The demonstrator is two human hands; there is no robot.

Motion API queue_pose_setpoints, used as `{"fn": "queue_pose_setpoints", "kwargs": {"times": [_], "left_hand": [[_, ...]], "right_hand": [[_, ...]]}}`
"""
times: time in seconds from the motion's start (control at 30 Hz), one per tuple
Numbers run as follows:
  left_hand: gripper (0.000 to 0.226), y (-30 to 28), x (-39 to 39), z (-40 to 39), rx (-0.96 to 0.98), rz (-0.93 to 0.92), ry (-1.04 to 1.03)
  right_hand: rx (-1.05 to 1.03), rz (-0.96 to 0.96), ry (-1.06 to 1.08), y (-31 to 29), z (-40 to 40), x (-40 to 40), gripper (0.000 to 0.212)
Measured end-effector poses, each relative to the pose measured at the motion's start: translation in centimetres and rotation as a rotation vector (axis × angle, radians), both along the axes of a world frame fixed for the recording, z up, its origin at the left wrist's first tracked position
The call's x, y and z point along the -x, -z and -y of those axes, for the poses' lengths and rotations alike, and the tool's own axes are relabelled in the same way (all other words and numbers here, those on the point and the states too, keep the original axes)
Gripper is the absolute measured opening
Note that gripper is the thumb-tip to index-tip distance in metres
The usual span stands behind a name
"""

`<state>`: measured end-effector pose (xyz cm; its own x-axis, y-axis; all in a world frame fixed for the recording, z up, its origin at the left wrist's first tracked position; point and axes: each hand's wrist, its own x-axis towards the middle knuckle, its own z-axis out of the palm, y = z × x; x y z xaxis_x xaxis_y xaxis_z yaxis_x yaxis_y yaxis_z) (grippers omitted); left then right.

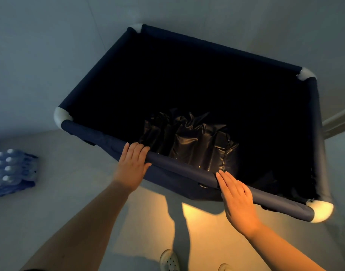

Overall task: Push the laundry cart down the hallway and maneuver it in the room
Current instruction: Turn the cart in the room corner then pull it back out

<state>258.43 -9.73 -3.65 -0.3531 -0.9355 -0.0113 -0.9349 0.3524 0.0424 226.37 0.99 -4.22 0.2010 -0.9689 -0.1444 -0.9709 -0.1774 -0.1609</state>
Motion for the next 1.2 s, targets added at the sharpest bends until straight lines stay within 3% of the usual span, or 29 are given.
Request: {"fn": "queue_pose_setpoints", "kwargs": {"times": [0.53,0.77,1.2], "left_hand": [[0.054,-0.2,-5.2,-3.8,0.093,-0.037,-0.169],[0.045,1.2,-4.7,-8.6,0.167,-0.078,-0.263],[0.053,2.5,2.1,-18.2,0.108,-0.129,-0.458]], "right_hand": [[0.028,-0.013,-0.104,-0.2,1.1,-4.8,0.114],[0.013,-0.022,-0.227,-0.1,0.4,-3.5,0.117],[0.024,-0.008,-0.470,-0.6,-0.9,3.8,0.115]]}}
